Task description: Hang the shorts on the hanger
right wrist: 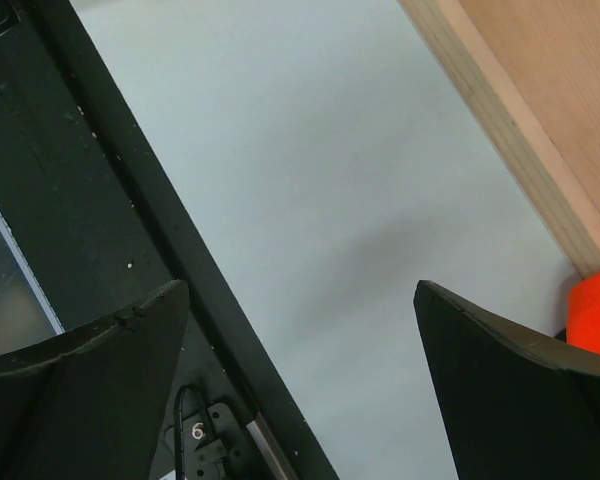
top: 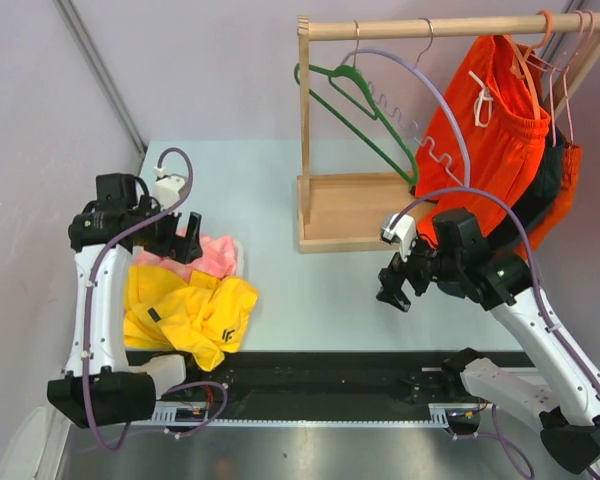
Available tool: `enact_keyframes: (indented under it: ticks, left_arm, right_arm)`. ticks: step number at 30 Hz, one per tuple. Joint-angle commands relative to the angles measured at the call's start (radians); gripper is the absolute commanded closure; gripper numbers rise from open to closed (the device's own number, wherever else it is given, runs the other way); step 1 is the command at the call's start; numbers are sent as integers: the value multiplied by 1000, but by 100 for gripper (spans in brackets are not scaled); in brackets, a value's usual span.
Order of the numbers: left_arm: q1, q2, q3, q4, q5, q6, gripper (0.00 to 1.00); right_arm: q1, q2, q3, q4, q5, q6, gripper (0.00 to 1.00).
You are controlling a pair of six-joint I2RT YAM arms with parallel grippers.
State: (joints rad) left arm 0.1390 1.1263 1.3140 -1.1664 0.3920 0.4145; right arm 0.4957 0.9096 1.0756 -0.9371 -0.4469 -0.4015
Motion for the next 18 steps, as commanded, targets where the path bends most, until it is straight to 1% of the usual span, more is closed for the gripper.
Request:
enact_keyframes:
  ticks: [1,4,6,7,8,11,12,14,18]
  left_arm:
    - [4,41,103,-91,-30,79,0]
    - [4,78,133,-185,-65,124,0]
    - [4,92,120,-213,-116,147,0]
    - [5,114,117,-234,-119,159,0]
    - [16,124,108,-289,-110,187,0]
    - [43,139,39,-299,-139,196,0]
    - [45,142,-10,-299,-169,196,0]
    - [63,162,-62,-294,-176,201,0]
    - [70,179,-235,-214,-231,182,0]
  right_arm:
    - [18,-24,0,3,-6,3,0]
    - [26,-23,-2,-12,-4,-2,0]
    - [29,-20,-3,-9,-1,-7,0]
    - [30,-18,-3,-11,0,-11,0]
    - [32,-18,-3,-6,1,-14,0]
    - [35,-11,-3,1,-4,-16,0]
    - [35,-8,-3,6,-6,-14,0]
    - [35,-5,-3,4,-13,-10,0]
    - [37,-6,-3,3,-15,-5,0]
